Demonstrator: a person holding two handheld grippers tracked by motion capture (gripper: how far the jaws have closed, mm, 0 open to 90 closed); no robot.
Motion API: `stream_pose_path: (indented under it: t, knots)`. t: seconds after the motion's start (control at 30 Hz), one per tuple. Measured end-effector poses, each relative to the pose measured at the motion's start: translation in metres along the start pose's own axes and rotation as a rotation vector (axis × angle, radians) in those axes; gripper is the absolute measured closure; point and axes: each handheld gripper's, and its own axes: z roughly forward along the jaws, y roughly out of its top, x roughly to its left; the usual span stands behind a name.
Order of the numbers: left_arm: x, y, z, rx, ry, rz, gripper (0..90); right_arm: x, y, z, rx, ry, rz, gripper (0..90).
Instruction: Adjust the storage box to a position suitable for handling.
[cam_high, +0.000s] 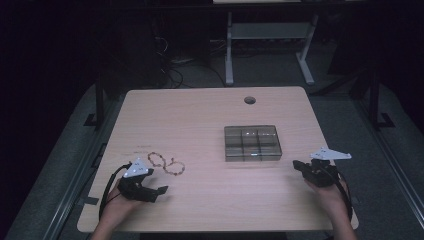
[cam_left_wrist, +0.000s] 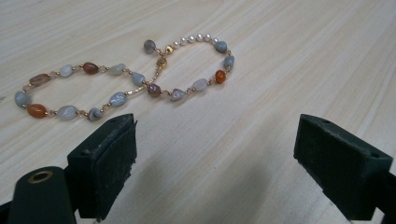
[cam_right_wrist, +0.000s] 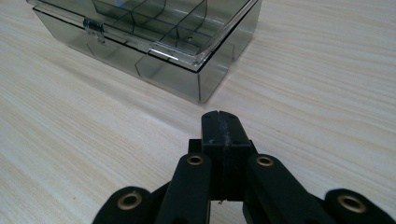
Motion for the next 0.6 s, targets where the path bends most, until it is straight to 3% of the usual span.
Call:
stream_pose_path:
  t: [0.6]
  knots:
    - [0.000,0.003,0.001,0.003,0.000,0.008,12.8,-0.023,0.026,0.013,-0.041,-0.033,0.020,89.8]
